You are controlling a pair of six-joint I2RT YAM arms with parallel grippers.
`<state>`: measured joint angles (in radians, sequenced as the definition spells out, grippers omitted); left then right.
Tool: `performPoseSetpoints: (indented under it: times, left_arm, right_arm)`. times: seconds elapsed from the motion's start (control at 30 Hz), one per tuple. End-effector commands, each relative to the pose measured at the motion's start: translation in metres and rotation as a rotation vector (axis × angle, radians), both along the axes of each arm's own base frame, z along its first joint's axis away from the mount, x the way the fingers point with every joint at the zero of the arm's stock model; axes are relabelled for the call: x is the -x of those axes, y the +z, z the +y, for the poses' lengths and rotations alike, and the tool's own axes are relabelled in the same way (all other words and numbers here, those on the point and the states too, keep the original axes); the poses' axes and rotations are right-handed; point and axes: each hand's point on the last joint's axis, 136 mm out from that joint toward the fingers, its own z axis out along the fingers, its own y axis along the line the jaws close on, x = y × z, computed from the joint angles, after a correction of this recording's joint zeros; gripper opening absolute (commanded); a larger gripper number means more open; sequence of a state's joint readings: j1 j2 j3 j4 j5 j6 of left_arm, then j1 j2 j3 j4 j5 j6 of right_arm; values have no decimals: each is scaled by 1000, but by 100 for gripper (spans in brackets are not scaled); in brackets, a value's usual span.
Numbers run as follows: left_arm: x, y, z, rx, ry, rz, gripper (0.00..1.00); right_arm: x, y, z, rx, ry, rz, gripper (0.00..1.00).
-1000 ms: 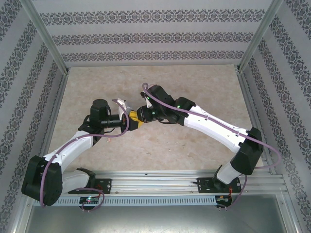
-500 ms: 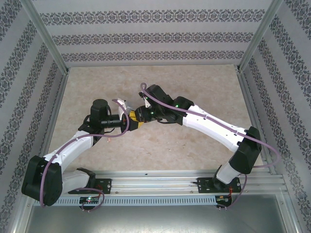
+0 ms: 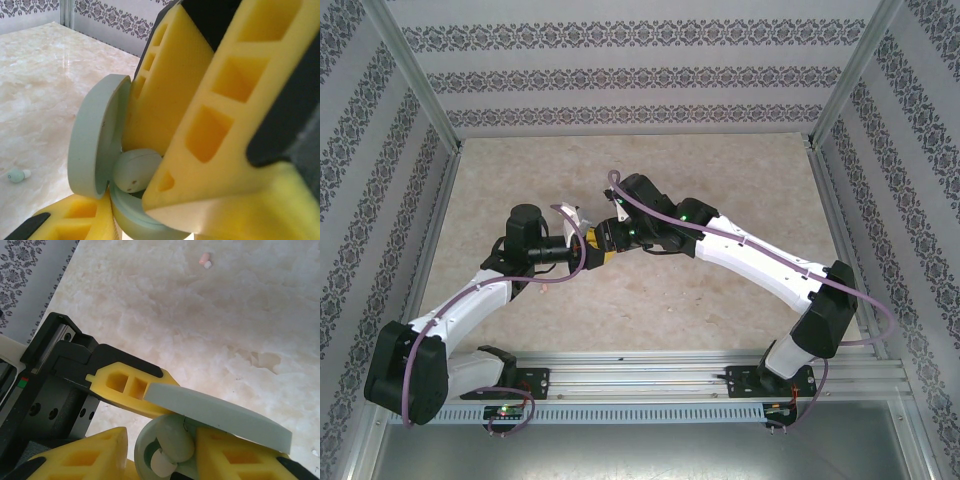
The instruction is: Insert wireless bluetooth earbuds into charging case
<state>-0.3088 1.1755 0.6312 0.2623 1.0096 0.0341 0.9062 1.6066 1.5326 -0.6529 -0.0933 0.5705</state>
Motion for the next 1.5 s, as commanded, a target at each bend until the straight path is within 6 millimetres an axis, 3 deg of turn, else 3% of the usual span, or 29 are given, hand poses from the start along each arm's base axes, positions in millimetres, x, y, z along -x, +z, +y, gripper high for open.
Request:
performPoseSetpoints:
  times: [0.0,0.67,1.47]
  left_arm:
    - [6,21,-6,23,-44,-84,14]
    - [12,21,-4,20,-46,-90,14]
    - [13,20,-4,14,-46,-93,14]
  right_arm:
    - [1,12,1,-18,-7,-6,40]
    - [0,8,-7,-62,-65,68,39]
    - [-11,-3,-22,19,-126,35,19]
